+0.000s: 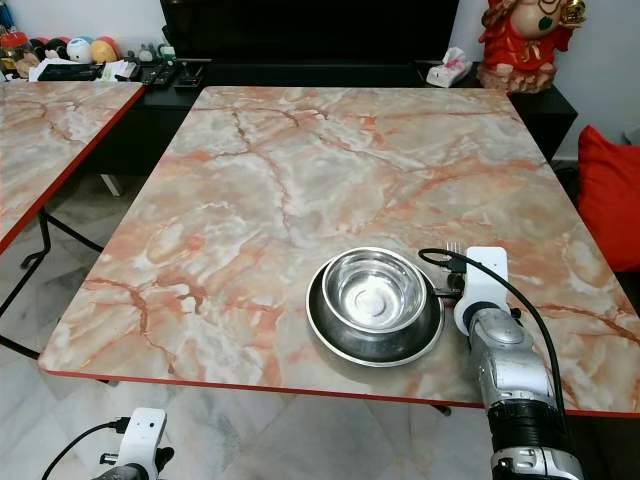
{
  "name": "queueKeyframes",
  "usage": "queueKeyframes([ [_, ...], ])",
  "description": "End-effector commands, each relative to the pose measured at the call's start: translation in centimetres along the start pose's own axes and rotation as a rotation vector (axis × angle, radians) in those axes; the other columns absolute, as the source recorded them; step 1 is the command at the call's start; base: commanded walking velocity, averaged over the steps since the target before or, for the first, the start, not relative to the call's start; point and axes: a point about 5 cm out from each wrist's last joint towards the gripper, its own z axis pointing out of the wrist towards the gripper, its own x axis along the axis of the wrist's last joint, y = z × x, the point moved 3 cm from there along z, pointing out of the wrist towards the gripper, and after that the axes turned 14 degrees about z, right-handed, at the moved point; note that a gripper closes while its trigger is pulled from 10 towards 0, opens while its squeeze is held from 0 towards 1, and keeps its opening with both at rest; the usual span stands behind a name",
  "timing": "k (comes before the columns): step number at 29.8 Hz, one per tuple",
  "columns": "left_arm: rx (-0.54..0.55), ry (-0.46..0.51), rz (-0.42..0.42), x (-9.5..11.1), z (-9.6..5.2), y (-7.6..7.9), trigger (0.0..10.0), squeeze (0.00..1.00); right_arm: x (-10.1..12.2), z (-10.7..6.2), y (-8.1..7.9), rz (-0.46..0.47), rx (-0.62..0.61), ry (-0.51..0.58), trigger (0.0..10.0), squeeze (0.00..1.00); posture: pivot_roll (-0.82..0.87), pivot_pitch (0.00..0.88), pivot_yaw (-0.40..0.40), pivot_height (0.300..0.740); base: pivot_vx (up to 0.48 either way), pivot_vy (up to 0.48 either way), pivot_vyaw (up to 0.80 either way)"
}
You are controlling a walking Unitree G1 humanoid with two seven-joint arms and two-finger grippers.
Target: Setting the table
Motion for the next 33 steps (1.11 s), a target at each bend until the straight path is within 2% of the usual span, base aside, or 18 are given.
queueKeyframes([
  [1, -0.007, -0.019, 0.01, -0.55, -0.09, 0.04, 10.0, 0.0, -0.11, 0.08, -0.11, -0.014, 0.005, -0.003, 10.0, 0.0, 0.04, 0.088, 0.023, 0.74, 0.0, 0.0, 0.0],
  [29, -0.015, -0.016, 0.017, -0.37, -0.03, 0.3, 10.0, 0.0, -0.63, 0.26, -0.39, -0.016, 0.001, -0.009, 10.0, 0.0, 0.04, 0.086, 0.026, 0.74, 0.0, 0.0, 0.0],
  [33, -0.015, -0.016, 0.017, -0.35, -0.03, 0.28, 10.0, 0.0, -0.6, 0.28, -0.43, -0.017, 0.002, -0.008, 10.0, 0.04, 0.04, 0.087, 0.027, 0.74, 0.0, 0.0, 0.0],
])
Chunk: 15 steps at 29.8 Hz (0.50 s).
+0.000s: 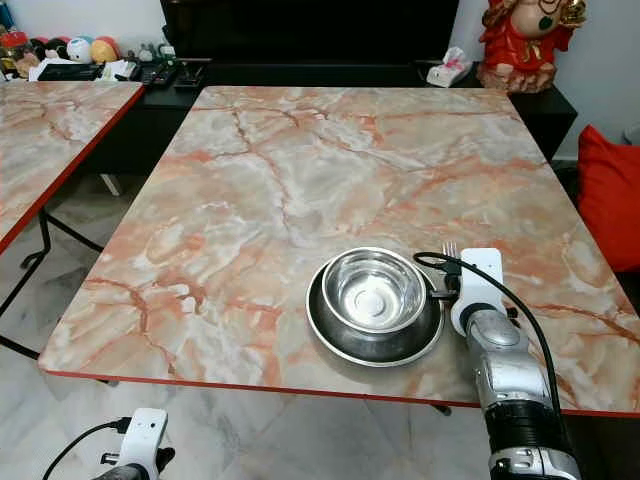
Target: Setting the table
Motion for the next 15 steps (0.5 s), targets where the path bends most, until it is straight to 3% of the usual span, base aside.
queueKeyframes([
  [1, -0.009, -0.016, 0.012, -0.36, -0.04, 0.18, 10.0, 0.0, -0.28, 0.15, -0.29, 0.008, 0.007, -0.013, 10.0, 0.07, 0.04, 0.087, 0.027, 0.74, 0.0, 0.0, 0.0],
  [10, -0.008, -0.015, 0.015, -0.32, -0.03, 0.1, 10.0, 0.0, -0.07, 0.26, -0.43, 0.003, 0.011, -0.008, 10.0, 0.09, 0.04, 0.087, 0.028, 0.74, 0.0, 0.0, 0.0],
  [11, -0.008, -0.014, 0.016, -0.31, -0.03, 0.09, 10.0, 0.0, -0.06, 0.27, -0.46, 0.002, 0.012, -0.007, 10.0, 0.24, 0.04, 0.087, 0.028, 0.74, 0.0, 0.0, 0.0],
  [12, -0.008, -0.014, 0.017, -0.28, -0.03, 0.09, 10.0, 0.0, -0.04, 0.28, -0.48, 0.002, 0.013, -0.007, 10.0, 0.31, 0.04, 0.087, 0.028, 0.74, 0.0, 0.0, 0.0],
  [15, -0.009, -0.013, 0.019, -0.25, -0.02, 0.12, 10.0, 0.0, -0.06, 0.3, -0.54, 0.002, 0.017, -0.008, 10.0, 0.3, 0.04, 0.087, 0.029, 0.74, 0.0, 0.0, 0.0],
])
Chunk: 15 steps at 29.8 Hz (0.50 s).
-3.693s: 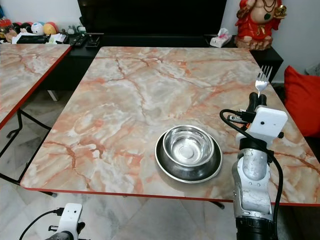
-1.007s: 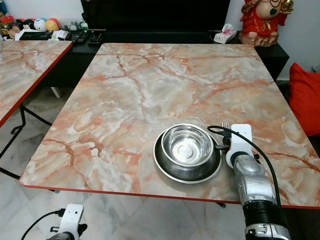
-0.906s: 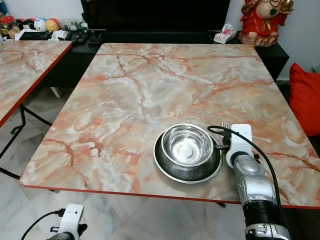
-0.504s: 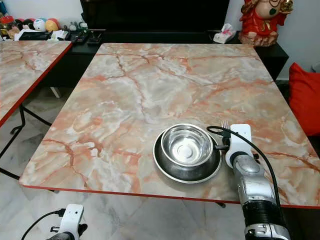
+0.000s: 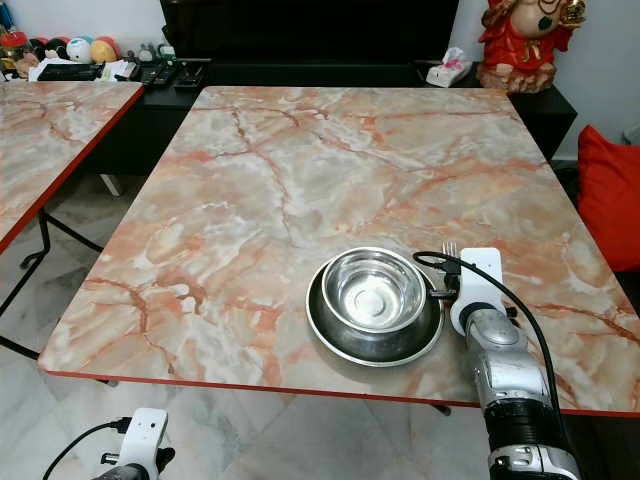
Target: Setting the table
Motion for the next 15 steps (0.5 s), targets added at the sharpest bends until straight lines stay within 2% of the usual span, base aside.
queueKeyframes([
  [1, -0.01, -0.011, 0.017, -0.21, -0.01, 0.16, 10.0, 0.0, -0.13, 0.18, -0.55, 0.0, 0.018, -0.008, 10.0, 0.38, 0.04, 0.087, 0.029, 0.74, 0.0, 0.0, 0.0],
  [4, -0.012, -0.011, 0.018, -0.19, -0.01, 0.19, 10.0, 0.0, -0.15, 0.2, -0.56, 0.0, 0.016, -0.008, 10.0, 0.34, 0.04, 0.087, 0.03, 0.74, 0.0, 0.0, 0.0],
  [6, -0.013, -0.01, 0.02, -0.18, -0.01, 0.22, 10.0, 0.0, -0.21, 0.2, -0.56, -0.003, 0.014, -0.01, 10.0, 0.02, 0.04, 0.088, 0.029, 0.74, 0.0, 0.0, 0.0],
  [7, -0.013, -0.01, 0.02, -0.18, -0.01, 0.23, 10.0, 0.0, -0.23, 0.2, -0.57, -0.004, 0.015, -0.011, 10.0, 0.0, 0.04, 0.088, 0.029, 0.74, 0.0, 0.0, 0.0],
  [8, -0.013, -0.01, 0.021, -0.18, -0.01, 0.23, 10.0, 0.0, -0.27, 0.19, -0.65, -0.002, 0.021, -0.012, 10.0, 0.08, 0.04, 0.088, 0.029, 0.74, 0.0, 0.0, 0.0],
  [9, -0.013, -0.011, 0.022, -0.19, -0.01, 0.23, 10.0, 0.0, -0.29, 0.19, -0.73, -0.002, 0.026, -0.013, 10.0, 0.31, 0.04, 0.088, 0.029, 0.74, 0.0, 0.0, 0.0],
  [10, -0.013, -0.011, 0.024, -0.18, -0.01, 0.23, 10.0, 0.0, -0.29, 0.19, -0.79, -0.002, 0.029, -0.013, 10.0, 0.49, 0.04, 0.088, 0.03, 0.74, 0.0, 0.0, 0.0],
  [11, -0.012, -0.011, 0.023, -0.18, 0.0, 0.22, 10.0, 0.0, -0.27, 0.19, -0.84, -0.004, 0.033, -0.013, 10.0, 1.0, 0.04, 0.088, 0.03, 0.74, 0.0, 0.0, 0.0],
  [14, -0.011, -0.011, 0.023, -0.16, 0.0, 0.2, 10.0, 0.0, -0.24, 0.2, -0.79, -0.006, 0.027, -0.011, 10.0, 1.0, 0.04, 0.089, 0.03, 0.74, 0.0, 0.0, 0.0],
  [15, -0.011, -0.01, 0.023, -0.15, 0.0, 0.2, 10.0, 0.0, -0.24, 0.2, -0.75, -0.007, 0.025, -0.012, 10.0, 0.95, 0.04, 0.088, 0.03, 0.74, 0.0, 0.0, 0.0],
])
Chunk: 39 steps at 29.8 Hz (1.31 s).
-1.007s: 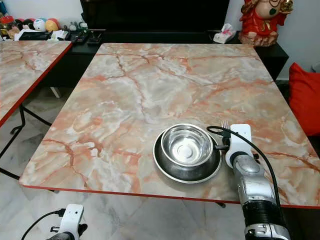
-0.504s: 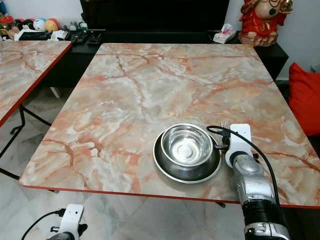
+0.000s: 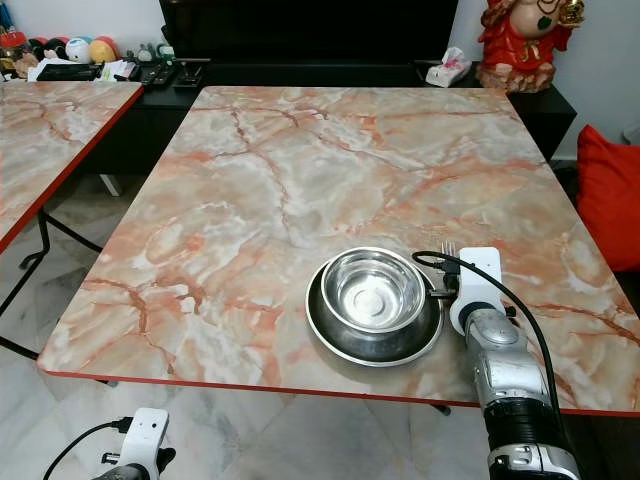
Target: Setting the table
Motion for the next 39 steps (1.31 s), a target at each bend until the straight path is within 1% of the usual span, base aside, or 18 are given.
queueKeyframes([
  [1, -0.006, -0.011, 0.011, -0.2, 0.0, 0.1, 10.0, 0.0, -0.3, 0.2, -0.6, -0.005, 0.015, -0.013, 10.0, 0.34, 0.04, 0.088, 0.03, 0.74, 0.0, 0.0, 0.0],
  [2, -0.005, -0.011, 0.01, -0.2, 0.0, 0.1, 10.0, 0.0, -0.3, 0.2, -0.6, -0.005, 0.012, -0.013, 10.0, 0.0, 0.04, 0.088, 0.031, 0.74, 0.0, 0.0, 0.0],
  [15, -0.006, -0.011, 0.012, -0.2, 0.0, 0.1, 10.0, 0.0, -0.3, 0.2, -0.6, -0.007, 0.011, -0.01, 10.0, 0.0, 0.04, 0.088, 0.032, 0.74, 0.0, 0.0, 0.0],
  [24, -0.008, -0.013, 0.016, -0.2, 0.0, 0.0, 10.0, 0.0, 0.6, 0.2, -0.6, 0.012, 0.007, 0.027, 10.0, 0.0, 0.04, 0.088, 0.033, 0.74, 0.0, 0.0, 0.0],
  [39, -0.008, -0.013, 0.019, -0.1, 0.0, 0.0, 10.0, 0.0, 1.4, 0.1, -0.5, 0.026, 0.003, 0.052, 10.0, 0.0, 0.04, 0.088, 0.035, 0.74, 0.0, 0.0, 0.0],
])
